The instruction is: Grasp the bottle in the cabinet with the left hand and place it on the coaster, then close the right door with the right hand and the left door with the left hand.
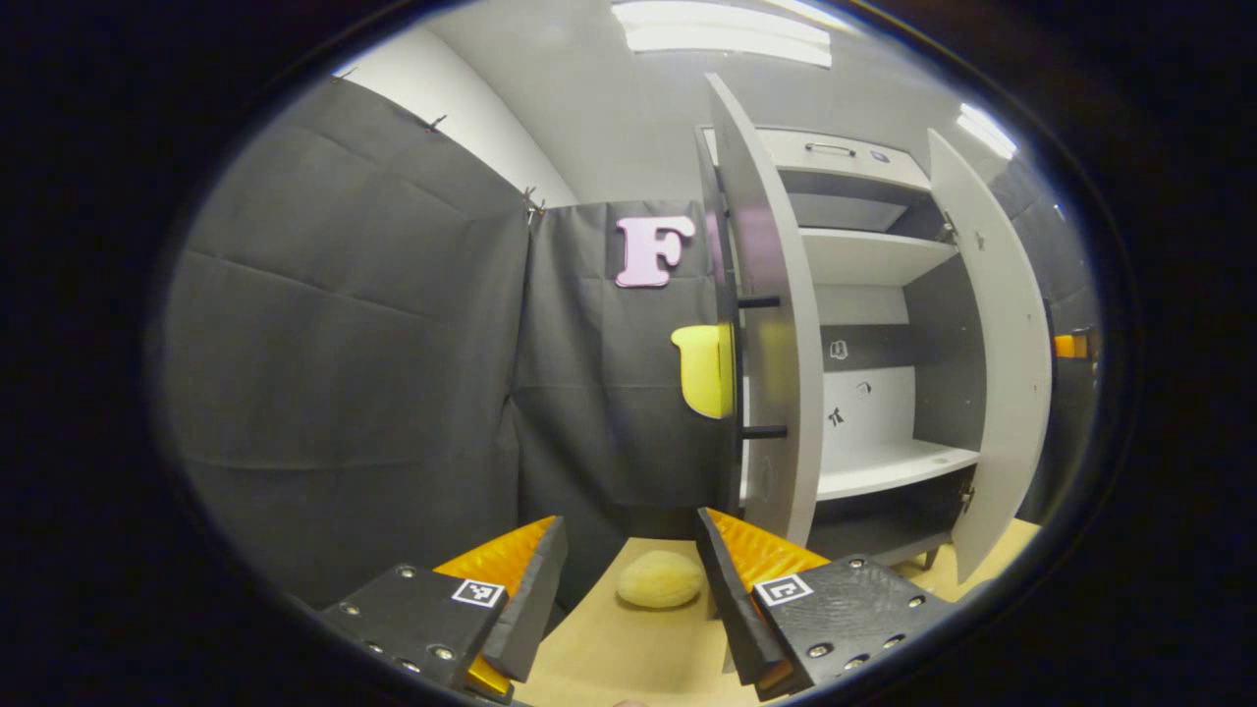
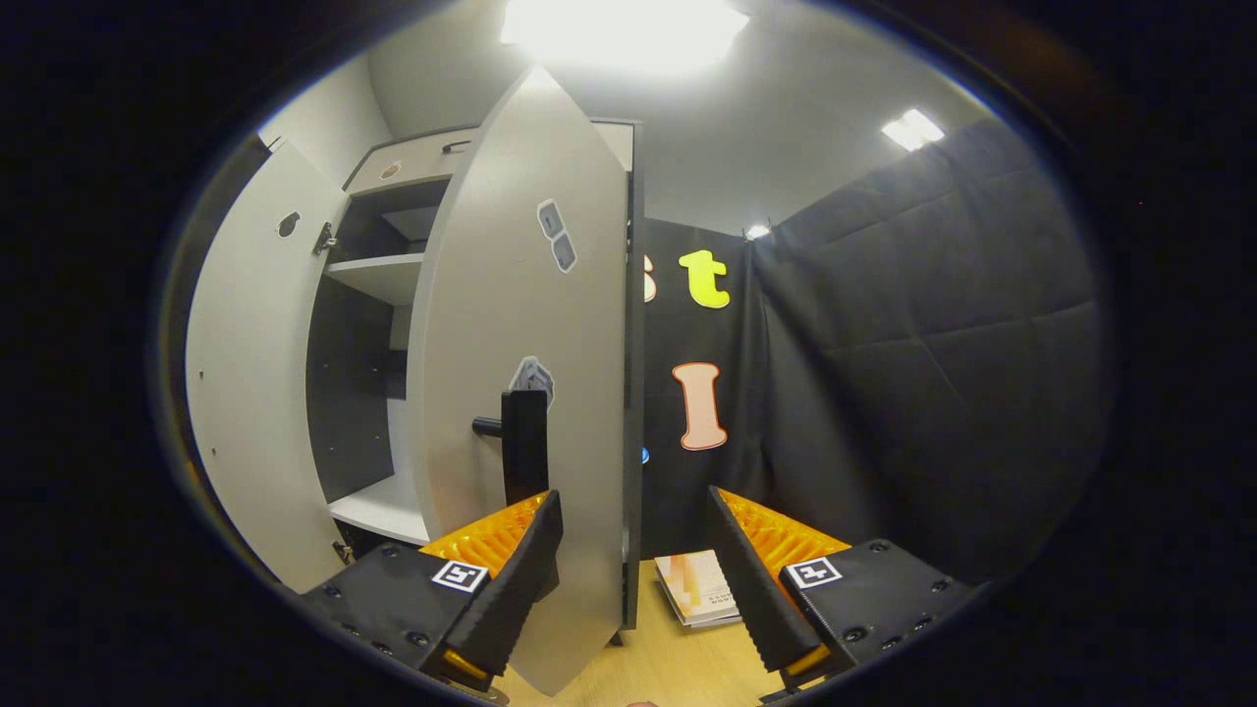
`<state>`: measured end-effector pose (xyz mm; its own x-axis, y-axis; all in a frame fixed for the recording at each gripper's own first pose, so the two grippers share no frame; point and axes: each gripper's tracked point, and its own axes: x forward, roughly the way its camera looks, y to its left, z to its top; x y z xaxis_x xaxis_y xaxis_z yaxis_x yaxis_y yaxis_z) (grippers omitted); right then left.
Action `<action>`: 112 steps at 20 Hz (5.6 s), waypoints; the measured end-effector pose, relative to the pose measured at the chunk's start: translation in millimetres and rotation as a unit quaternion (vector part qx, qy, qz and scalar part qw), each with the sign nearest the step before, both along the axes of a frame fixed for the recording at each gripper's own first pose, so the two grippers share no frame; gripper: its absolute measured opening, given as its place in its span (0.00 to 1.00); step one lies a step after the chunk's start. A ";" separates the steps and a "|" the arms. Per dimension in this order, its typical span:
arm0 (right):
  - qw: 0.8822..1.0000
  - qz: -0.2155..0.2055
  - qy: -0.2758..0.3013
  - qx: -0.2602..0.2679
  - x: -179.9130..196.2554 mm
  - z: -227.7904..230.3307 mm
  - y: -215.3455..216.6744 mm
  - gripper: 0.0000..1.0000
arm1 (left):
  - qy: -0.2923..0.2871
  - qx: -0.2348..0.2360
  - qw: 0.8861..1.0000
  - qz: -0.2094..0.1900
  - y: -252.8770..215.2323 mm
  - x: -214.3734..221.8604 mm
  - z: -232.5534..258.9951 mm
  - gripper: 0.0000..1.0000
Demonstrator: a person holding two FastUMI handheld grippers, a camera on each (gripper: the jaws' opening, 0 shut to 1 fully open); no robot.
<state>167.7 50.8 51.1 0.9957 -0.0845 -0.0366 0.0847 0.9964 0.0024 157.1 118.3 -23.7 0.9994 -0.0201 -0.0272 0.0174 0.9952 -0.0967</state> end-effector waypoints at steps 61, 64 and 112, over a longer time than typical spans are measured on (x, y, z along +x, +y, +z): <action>0.997 -0.046 0.061 0.004 -56.2 -85.1 -113.2 0.96 | -0.042 0.013 0.996 -0.074 -124.5 75.0 101.6 0.77; 0.997 -0.052 0.060 0.004 -59.9 -83.3 -124.9 0.96 | -0.042 0.002 0.996 -0.078 -137.8 75.7 102.5 0.77; 0.996 0.070 0.012 0.045 -158.3 -22.8 -62.0 0.96 | -0.028 0.028 0.998 -0.048 -77.7 -131.5 116.7 0.77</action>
<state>9.4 -11.2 28.3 0.9963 0.0605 -0.0609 -0.0548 0.9943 0.0916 25.6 40.6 93.0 0.9928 -0.1167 0.0254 0.1175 0.9924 -0.0365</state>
